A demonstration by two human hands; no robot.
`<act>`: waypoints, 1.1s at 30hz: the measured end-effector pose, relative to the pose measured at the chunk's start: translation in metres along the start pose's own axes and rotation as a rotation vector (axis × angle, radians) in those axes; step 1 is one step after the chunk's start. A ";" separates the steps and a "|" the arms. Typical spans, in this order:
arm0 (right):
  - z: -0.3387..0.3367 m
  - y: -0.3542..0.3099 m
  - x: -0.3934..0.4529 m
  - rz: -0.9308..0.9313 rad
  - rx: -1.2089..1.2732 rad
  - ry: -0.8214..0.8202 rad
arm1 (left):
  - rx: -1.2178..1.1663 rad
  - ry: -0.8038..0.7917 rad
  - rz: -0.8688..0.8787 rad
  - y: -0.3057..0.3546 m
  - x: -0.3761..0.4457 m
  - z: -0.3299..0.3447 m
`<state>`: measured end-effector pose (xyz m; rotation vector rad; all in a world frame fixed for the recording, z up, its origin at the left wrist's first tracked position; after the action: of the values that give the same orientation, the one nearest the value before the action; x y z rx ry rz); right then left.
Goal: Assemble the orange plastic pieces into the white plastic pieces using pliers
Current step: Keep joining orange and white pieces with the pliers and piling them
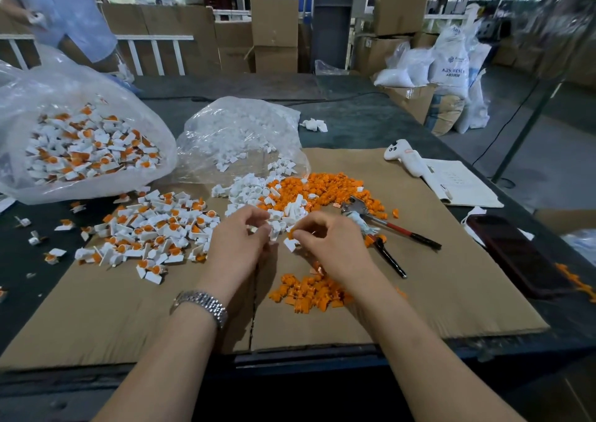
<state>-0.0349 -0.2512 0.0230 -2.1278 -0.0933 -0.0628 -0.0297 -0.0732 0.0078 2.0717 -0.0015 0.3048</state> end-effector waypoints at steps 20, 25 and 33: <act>-0.010 0.009 -0.007 0.065 0.036 0.033 | 0.559 -0.075 0.221 0.003 0.010 0.009; -0.008 0.002 -0.011 0.120 0.174 0.004 | 0.095 -0.090 -0.047 -0.003 0.000 -0.003; 0.004 -0.019 -0.014 0.028 0.167 0.013 | -1.066 -0.180 -0.376 -0.006 -0.024 0.001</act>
<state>-0.0500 -0.2382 0.0355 -1.9616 -0.0594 -0.0510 -0.0516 -0.0734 -0.0032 0.9999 0.0951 -0.1178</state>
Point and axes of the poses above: each hand's wrist, its own x-axis towards the middle knuckle, its own z-axis out of the palm, y = z × x, the point moved 4 cm from there along x, towards the middle knuckle, and after that the axes turned 7 degrees about z, right-handed, at the moved point
